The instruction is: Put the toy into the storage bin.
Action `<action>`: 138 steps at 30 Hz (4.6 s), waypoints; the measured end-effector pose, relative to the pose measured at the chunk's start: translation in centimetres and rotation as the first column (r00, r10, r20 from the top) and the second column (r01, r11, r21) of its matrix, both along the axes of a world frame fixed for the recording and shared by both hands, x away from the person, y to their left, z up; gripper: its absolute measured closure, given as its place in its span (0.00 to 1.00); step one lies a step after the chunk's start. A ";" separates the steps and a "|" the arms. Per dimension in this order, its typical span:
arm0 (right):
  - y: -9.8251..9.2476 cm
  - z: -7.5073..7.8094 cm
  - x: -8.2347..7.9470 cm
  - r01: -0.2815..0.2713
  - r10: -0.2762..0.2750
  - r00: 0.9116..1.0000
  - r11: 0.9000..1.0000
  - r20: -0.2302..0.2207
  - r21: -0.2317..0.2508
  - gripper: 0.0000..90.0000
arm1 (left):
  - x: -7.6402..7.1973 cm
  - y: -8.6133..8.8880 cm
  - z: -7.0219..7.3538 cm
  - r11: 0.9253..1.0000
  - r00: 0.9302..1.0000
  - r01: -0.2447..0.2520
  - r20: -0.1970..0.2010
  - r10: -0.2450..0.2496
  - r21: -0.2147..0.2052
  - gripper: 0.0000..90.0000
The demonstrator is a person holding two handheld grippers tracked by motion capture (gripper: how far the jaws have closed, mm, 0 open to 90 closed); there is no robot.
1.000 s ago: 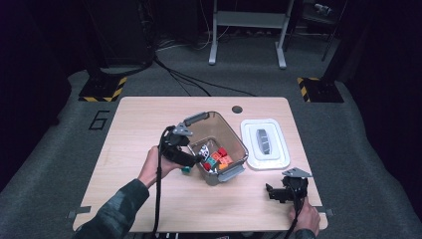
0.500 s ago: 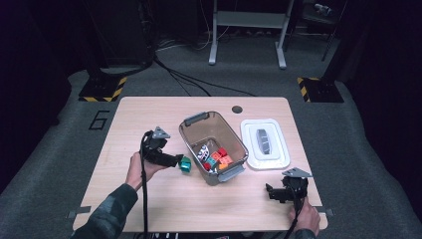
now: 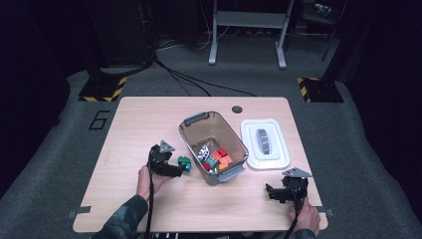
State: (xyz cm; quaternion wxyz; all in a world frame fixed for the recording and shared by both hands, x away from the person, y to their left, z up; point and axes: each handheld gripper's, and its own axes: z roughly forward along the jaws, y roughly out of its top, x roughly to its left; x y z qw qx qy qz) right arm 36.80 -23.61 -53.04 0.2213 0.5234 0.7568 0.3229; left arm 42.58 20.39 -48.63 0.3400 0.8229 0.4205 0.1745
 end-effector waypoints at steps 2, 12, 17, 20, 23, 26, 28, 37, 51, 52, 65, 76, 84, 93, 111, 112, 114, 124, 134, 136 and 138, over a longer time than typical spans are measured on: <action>0.0 0.0 0.0 0.000 0.000 1.000 1.000 0.000 0.000 0.00 | -0.3 -0.4 -0.5 1.000 1.000 -0.003 0.002 0.003 0.008 0.22; 0.0 0.0 0.0 0.000 0.000 1.000 1.000 0.000 0.000 0.00 | -1.8 -1.6 -1.7 0.999 0.999 -0.041 0.035 0.041 -0.006 0.34; 0.0 0.0 0.0 0.000 0.000 1.000 1.000 0.000 0.000 0.00 | -1.7 -2.1 -2.2 0.999 0.999 -0.044 0.029 0.044 -0.019 0.40; 0.0 0.0 0.0 0.000 0.000 1.000 1.000 0.001 0.000 0.00 | -1.7 -2.4 -2.3 0.998 0.998 -0.048 0.032 0.049 -0.026 0.45; 0.0 0.0 0.0 0.000 0.000 1.000 1.000 0.000 0.000 0.00 | -1.7 -2.5 -2.4 0.998 0.998 -0.054 0.034 0.055 -0.029 0.53; 0.0 0.0 0.0 0.000 0.000 1.000 1.000 0.000 0.000 0.00 | -1.6 -2.4 -2.5 0.997 0.998 -0.060 0.029 0.061 -0.050 0.62; 0.0 0.0 0.0 0.000 0.000 1.000 1.000 0.000 0.000 0.00 | -1.6 -2.2 -2.5 0.998 0.999 -0.047 0.023 0.048 -0.043 0.65; 0.0 0.0 0.0 0.000 0.000 1.000 1.000 0.000 -0.001 0.00 | -2.0 -0.6 -2.3 0.998 0.999 -0.039 0.014 0.040 -0.044 0.65; 0.0 0.0 0.0 0.000 0.000 1.000 1.000 0.000 0.000 0.00 | -2.9 1.4 -1.8 0.998 0.999 -0.039 -0.011 0.039 -0.046 0.55; 0.0 0.0 0.0 0.000 0.000 1.000 1.000 0.000 0.000 0.00 | -2.8 1.3 -1.6 0.998 0.999 -0.044 -0.015 0.044 -0.053 0.52; 0.0 0.0 0.0 0.000 0.000 1.000 1.000 0.000 0.000 0.00 | -2.4 0.9 -1.4 0.999 0.999 -0.029 -0.027 0.028 -0.025 0.66; 0.0 0.0 0.0 -0.002 0.002 1.000 1.000 0.000 -0.001 0.00 | -2.2 2.5 2.5 0.998 1.000 -0.009 -0.005 0.009 -0.067 0.66; 0.0 0.0 0.0 -0.002 0.002 1.000 1.000 0.000 -0.001 0.00 | -1.4 2.7 5.6 0.997 1.000 -0.001 0.027 0.003 -0.071 0.66; 0.0 0.0 0.0 -0.001 0.001 1.000 1.000 -0.001 0.000 0.00 | 0.5 2.6 9.4 0.998 0.996 0.000 0.090 0.006 -0.068 0.66; 0.0 0.0 0.0 -0.002 0.002 1.000 1.000 -0.001 0.000 0.00 | 4.3 0.1 12.4 0.994 0.992 0.054 0.121 -0.043 -0.090 0.66; 0.0 0.0 0.0 -0.002 0.002 1.000 1.000 -0.001 0.000 0.00 | 4.6 -0.1 12.4 0.994 0.992 0.071 0.112 -0.062 -0.084 0.66; 0.0 0.0 0.0 -0.002 0.002 1.000 1.000 -0.001 0.000 0.00 | 5.1 -0.6 12.1 0.992 0.991 0.099 0.099 -0.091 -0.080 0.66; 0.0 0.0 0.0 -0.002 0.002 1.000 1.000 -0.001 0.000 0.00 | 6.8 -2.5 10.5 0.992 0.991 0.127 0.040 -0.126 -0.025 0.66; 0.0 0.0 0.0 -0.002 0.002 1.000 1.000 -0.001 0.000 0.00 | 6.6 -2.1 10.0 0.995 0.995 0.100 0.025 -0.100 -0.003 0.54; 0.0 0.0 0.0 -0.002 0.002 1.000 1.000 0.000 0.000 0.00 | 6.3 -1.8 10.1 0.995 0.995 0.097 0.040 -0.097 -0.016 0.47; 0.0 0.0 0.0 -0.002 0.002 1.000 1.000 0.000 0.000 0.00 | 5.9 -1.4 10.3 0.995 0.994 0.102 0.050 -0.100 -0.022 0.38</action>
